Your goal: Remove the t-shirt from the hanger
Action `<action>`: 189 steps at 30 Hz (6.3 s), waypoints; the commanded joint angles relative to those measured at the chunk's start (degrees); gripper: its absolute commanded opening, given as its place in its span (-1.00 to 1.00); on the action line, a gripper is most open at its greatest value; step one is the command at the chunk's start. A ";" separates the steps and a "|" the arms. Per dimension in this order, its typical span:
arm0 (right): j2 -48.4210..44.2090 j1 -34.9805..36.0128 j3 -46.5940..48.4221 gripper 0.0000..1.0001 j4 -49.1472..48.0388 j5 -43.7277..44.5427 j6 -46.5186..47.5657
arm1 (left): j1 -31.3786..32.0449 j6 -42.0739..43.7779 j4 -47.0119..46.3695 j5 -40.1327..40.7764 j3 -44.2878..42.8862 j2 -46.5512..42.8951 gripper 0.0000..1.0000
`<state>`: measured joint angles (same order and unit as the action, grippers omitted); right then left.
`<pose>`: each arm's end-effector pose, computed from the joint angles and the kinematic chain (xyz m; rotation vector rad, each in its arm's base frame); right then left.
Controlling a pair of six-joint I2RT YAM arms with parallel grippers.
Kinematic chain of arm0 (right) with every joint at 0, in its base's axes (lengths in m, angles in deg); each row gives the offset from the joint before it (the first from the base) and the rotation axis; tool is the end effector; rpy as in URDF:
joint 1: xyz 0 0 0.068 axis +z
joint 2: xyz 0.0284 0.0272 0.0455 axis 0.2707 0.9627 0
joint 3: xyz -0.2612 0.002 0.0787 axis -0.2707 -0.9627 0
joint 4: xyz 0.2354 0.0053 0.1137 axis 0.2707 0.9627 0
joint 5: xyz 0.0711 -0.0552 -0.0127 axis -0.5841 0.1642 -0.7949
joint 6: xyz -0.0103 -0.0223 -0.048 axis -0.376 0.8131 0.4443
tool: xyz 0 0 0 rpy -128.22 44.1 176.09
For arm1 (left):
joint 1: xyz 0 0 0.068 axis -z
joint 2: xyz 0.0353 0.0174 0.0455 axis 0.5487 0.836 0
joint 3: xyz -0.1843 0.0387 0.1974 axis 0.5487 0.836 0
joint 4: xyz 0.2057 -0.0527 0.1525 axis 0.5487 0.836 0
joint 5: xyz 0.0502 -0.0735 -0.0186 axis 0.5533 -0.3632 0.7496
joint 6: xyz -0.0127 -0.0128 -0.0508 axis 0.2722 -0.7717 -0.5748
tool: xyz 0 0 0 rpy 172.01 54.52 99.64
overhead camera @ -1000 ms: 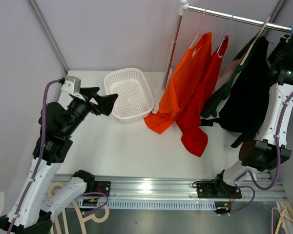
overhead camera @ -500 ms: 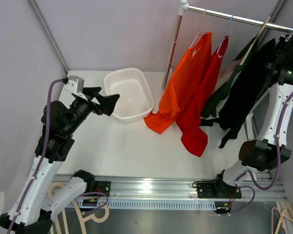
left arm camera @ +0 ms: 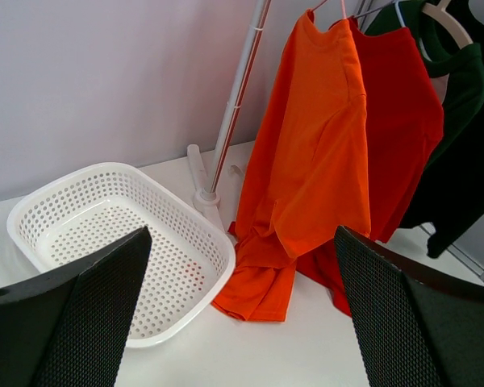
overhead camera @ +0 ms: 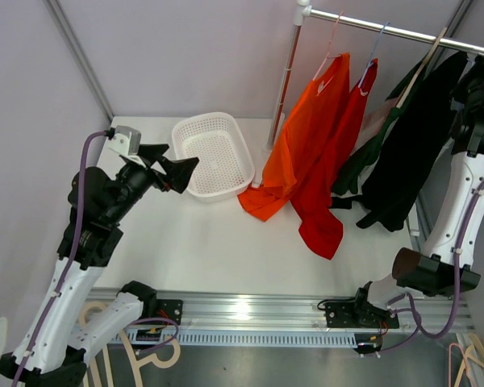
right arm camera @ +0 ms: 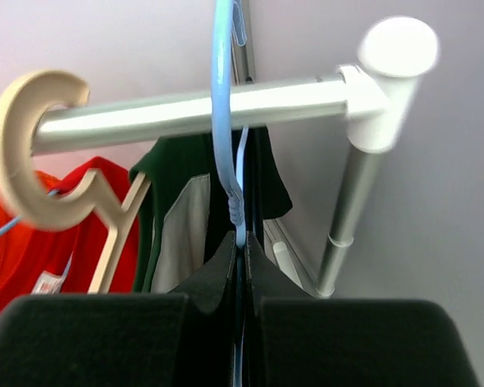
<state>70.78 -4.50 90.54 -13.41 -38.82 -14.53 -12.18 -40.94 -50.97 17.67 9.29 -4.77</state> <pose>0.2750 -0.1039 0.5525 0.3853 1.6060 -0.2884 0.1369 -0.0607 0.4414 0.2973 1.4866 -0.6159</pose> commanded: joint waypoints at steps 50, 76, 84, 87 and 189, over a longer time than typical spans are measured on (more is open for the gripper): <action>-35.12 9.75 -26.18 -1.00 7.92 1.44 -36.41 | 64.59 33.18 -34.66 28.50 -13.47 47.51 0.99; -28.63 9.75 -29.78 -1.00 3.62 14.27 -29.47 | 67.74 25.61 -24.63 33.94 -12.78 43.06 -0.99; -26.42 9.48 -31.63 -1.00 -0.87 17.52 -28.77 | 72.14 21.22 -23.49 37.01 -5.77 34.36 -0.99; -23.96 8.87 -28.82 -1.00 -0.96 18.31 -27.10 | 73.20 20.08 -25.60 37.98 -2.42 32.42 -0.99; -32.39 7.02 -8.25 -1.00 12.59 -9.03 -14.54 | 42.79 -7.17 11.93 12.49 -38.27 55.88 -0.99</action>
<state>39.87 2.45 81.49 6.07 -47.46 -29.91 30.73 -49.33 -37.42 30.54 -29.60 52.69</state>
